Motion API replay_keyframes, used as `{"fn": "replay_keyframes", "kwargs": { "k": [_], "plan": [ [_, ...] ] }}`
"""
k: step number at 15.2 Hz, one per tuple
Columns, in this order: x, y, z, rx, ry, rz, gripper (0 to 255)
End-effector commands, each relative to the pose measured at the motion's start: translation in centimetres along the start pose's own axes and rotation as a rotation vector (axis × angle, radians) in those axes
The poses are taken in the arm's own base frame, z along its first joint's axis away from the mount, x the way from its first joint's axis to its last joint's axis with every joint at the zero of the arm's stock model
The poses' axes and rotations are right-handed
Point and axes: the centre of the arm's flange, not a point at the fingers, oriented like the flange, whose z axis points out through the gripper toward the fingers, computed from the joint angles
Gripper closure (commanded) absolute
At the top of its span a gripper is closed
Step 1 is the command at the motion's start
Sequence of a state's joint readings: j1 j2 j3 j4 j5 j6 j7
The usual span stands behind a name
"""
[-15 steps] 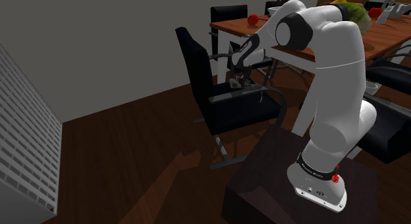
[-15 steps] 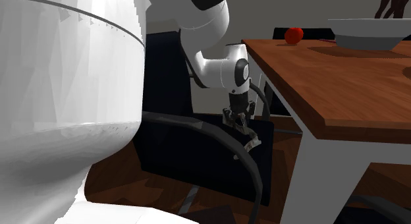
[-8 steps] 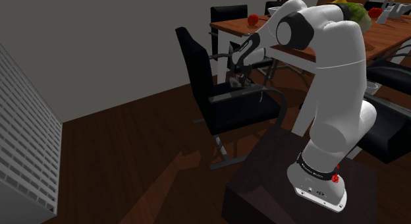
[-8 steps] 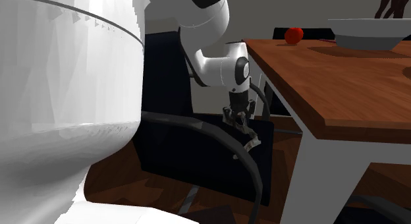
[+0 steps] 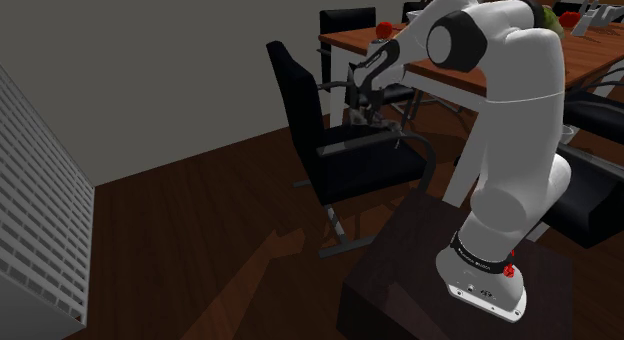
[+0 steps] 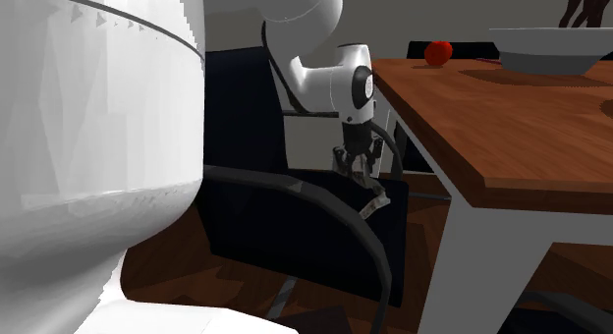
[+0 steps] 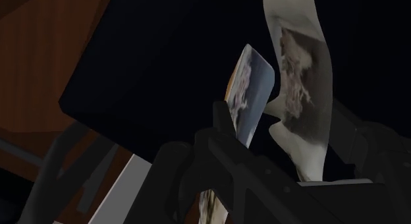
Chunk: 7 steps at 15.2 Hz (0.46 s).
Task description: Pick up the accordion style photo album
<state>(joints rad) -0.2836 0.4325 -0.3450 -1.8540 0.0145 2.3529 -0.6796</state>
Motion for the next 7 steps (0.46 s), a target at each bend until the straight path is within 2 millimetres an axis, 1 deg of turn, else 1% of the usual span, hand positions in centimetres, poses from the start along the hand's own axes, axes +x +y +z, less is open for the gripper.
{"fn": "replay_keyframes", "kwargs": {
  "k": [1,5,7],
  "plan": [
    [0.0,0.2,-1.2,0.0,0.0,0.0,255],
    [-0.1,0.6,-3.3,0.0,0.0,0.0,255],
    [-0.1,0.6,-3.4,0.0,0.0,0.0,255]
  ]
}}
